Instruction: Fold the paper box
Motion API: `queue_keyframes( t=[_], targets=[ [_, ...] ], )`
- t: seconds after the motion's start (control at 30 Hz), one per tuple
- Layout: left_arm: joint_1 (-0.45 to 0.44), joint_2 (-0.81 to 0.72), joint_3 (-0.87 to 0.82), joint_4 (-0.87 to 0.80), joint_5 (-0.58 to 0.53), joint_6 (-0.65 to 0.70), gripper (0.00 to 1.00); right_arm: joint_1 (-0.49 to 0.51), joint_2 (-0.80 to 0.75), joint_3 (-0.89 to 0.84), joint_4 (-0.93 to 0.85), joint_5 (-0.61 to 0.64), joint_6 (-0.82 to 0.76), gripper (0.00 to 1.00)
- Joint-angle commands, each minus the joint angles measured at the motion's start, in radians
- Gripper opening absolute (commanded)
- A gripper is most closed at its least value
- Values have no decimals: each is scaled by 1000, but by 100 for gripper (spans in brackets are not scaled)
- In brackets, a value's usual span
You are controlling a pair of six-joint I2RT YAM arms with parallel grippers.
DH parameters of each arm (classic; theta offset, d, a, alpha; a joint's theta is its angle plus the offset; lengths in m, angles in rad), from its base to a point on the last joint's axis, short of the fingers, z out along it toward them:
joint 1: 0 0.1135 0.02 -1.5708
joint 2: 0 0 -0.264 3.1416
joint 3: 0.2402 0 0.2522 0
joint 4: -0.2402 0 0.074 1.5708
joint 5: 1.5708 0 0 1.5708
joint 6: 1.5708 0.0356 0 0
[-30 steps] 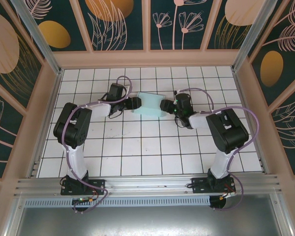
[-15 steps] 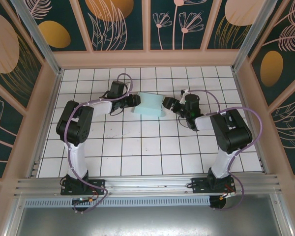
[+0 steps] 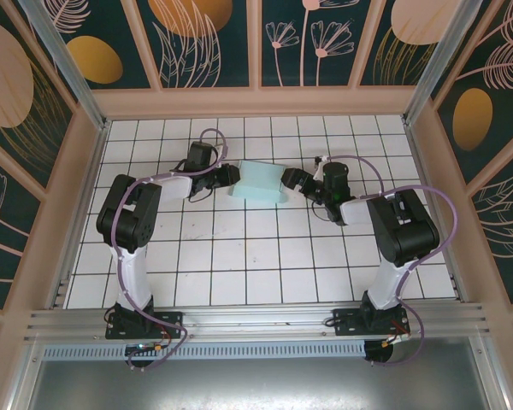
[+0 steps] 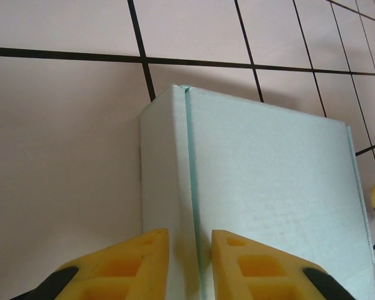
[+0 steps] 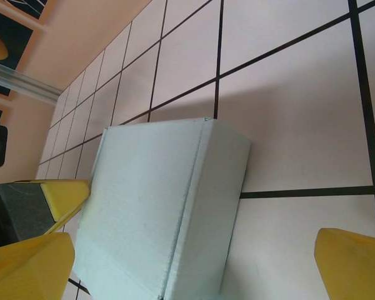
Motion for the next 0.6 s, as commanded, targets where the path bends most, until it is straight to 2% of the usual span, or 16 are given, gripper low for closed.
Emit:
queue_keyframes(
  t=[0.0,0.37,0.57],
  targets=[
    [15,9,-33,33,35,-26,22,-3,18,32,-17,-23,-17,99],
    [65,34,-102,188,210,-123,16,15,51,90,-80,-31,13,96],
    [80,61,-128,248,261,-155,14,30,68,126,-105,-35,19,94]
  ],
)
